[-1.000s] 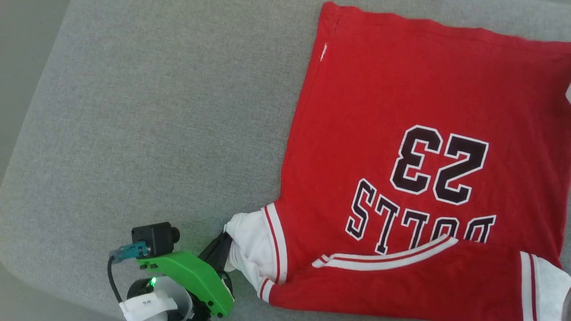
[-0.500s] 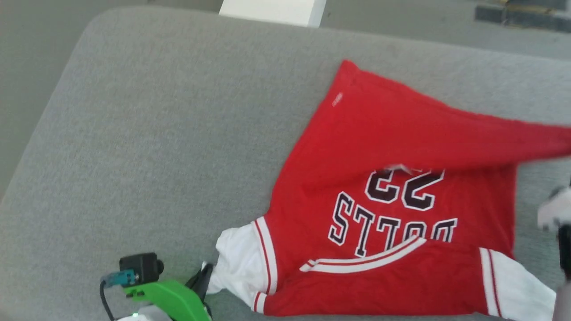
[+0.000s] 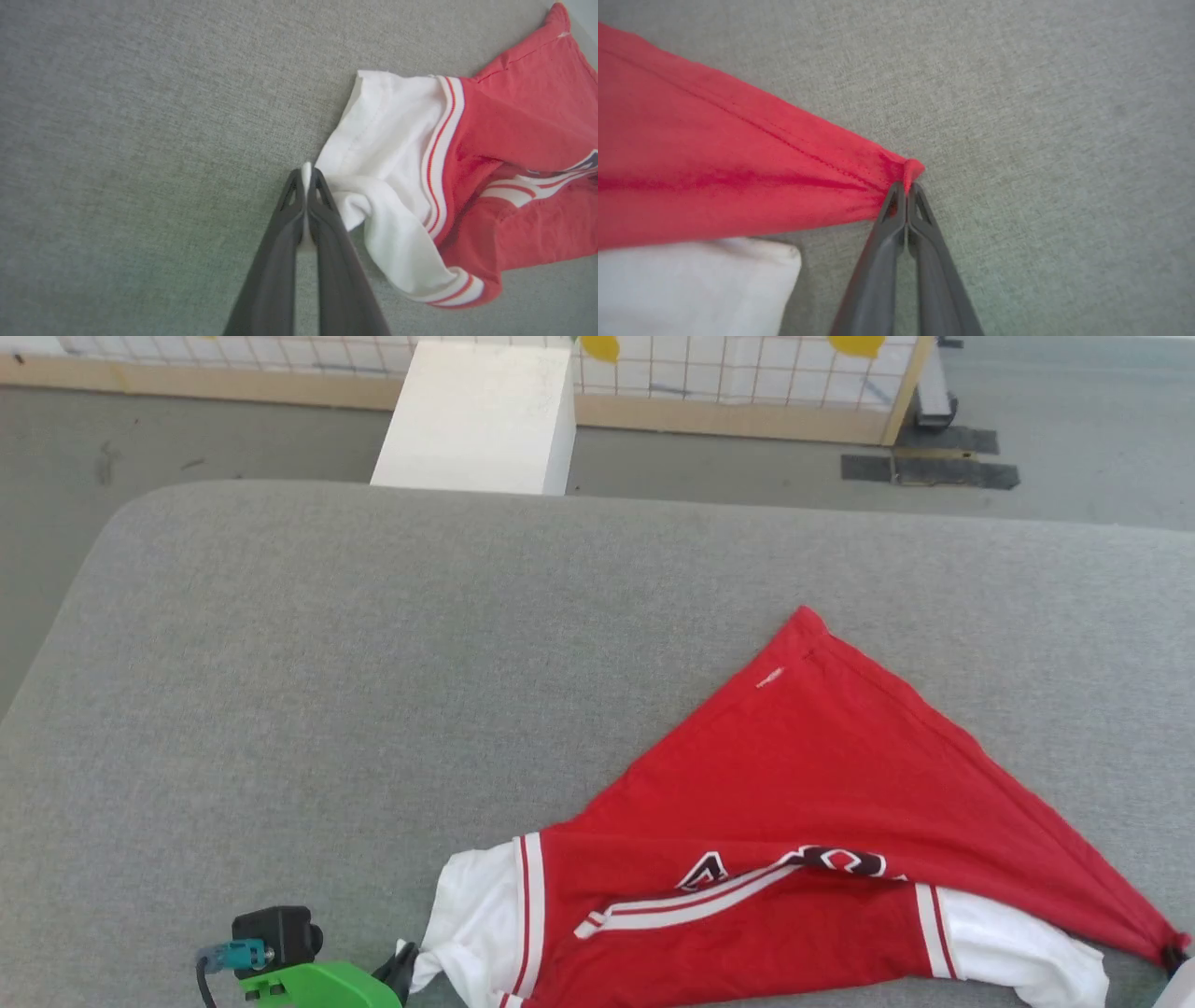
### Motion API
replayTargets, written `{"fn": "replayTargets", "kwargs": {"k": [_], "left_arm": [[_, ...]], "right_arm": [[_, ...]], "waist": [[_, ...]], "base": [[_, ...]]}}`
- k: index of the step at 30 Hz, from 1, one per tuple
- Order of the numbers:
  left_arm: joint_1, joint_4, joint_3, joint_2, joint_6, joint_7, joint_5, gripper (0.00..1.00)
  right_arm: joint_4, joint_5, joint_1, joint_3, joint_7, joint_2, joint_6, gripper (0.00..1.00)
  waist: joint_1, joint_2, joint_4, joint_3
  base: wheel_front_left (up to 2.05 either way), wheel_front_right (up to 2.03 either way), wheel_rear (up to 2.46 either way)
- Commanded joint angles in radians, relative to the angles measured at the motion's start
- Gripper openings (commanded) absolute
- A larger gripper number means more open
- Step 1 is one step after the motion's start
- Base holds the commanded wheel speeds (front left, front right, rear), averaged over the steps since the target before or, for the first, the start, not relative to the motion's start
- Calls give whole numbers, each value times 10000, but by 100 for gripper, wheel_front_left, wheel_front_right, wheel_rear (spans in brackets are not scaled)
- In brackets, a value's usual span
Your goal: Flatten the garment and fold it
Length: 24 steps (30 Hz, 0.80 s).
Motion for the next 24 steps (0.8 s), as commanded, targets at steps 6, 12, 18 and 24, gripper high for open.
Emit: {"fn": "replayTargets", "kwargs": {"k": [6, 12, 18, 24], "left_arm": [[119, -68, -18, 71, 51, 61, -63, 0], [69, -94, -35, 59, 42, 67, -60, 0], [-44, -76, -78, 4, 12, 65, -38, 0], [-213, -35, -127, -90, -62, 45, -18, 0]], "right_arm": [[-115, 296, 385, 27, 1748, -8, -19, 13], [-1073, 216, -194, 471, -245, -8, -19, 100], [-1332, -408, -1328, 2158, -3101, -7, -19, 100], [32, -600, -3004, 4140, -4686, -607, -19, 100]], "waist": [[0, 0, -46, -82], [0, 0, 87, 2], [0, 0, 320, 104], [0, 0, 682, 336]], "base": [[0, 0, 0], [0, 0, 0], [0, 0, 0], [0, 0, 0]]}}
